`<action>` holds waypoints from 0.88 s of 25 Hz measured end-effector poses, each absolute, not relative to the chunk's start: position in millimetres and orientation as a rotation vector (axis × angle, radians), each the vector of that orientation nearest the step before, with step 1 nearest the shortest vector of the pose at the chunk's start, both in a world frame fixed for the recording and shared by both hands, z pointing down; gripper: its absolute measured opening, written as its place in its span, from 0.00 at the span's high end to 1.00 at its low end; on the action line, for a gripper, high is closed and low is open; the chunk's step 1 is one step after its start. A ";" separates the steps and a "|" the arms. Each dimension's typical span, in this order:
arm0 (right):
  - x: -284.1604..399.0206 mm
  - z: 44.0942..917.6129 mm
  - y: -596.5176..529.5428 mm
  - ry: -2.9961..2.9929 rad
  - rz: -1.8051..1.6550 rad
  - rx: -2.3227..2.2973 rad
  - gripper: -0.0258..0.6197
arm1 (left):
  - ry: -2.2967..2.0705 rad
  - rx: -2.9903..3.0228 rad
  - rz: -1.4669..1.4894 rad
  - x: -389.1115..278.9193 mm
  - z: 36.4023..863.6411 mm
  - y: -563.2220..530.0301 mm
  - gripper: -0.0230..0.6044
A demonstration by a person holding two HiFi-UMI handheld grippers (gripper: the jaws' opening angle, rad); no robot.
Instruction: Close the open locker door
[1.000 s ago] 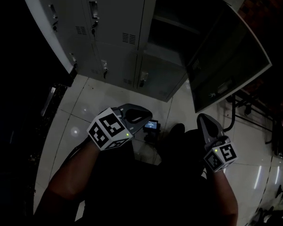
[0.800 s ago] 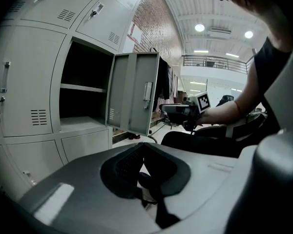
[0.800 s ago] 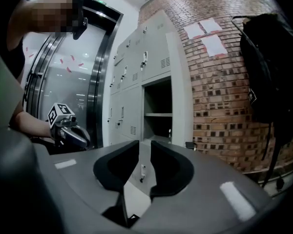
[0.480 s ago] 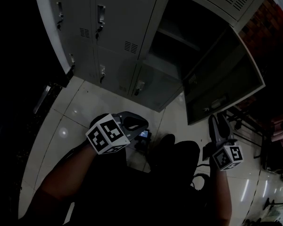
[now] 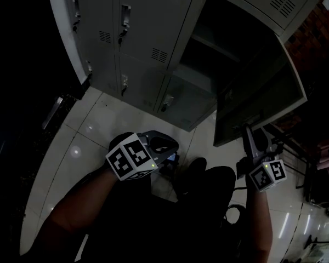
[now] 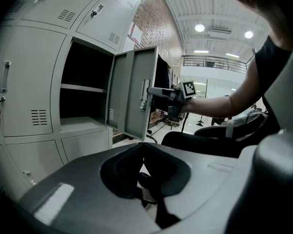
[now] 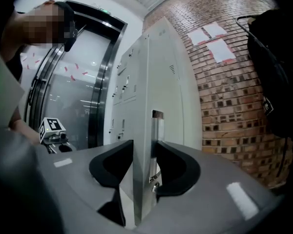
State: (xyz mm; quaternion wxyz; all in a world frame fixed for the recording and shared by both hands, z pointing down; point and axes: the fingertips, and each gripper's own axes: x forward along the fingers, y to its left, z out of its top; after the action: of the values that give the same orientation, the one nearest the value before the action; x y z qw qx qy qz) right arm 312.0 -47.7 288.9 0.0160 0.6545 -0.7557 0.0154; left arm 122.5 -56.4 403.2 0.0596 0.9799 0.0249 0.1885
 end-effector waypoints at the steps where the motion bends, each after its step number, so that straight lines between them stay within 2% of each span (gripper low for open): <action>1: 304.2 289.0 -52.1 -2.379 0.041 2.000 0.72 | 0.076 2.966 0.571 122.5 403.4 -56.2 0.94; 12: 222.9 287.6 -129.2 -2.588 0.021 1.795 0.77 | 0.070 2.954 0.560 121.5 402.4 -56.1 0.94; 22: 195.4 287.1 -233.9 -2.555 0.019 1.860 0.79 | 0.056 2.933 0.517 120.4 397.4 -58.9 0.94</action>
State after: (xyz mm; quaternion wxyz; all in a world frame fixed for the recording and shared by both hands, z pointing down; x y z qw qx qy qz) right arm 195.4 -233.9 287.1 -0.0093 0.5884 -0.8085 0.0060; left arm 120.4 -58.9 397.4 0.0815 0.9814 0.0189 0.1730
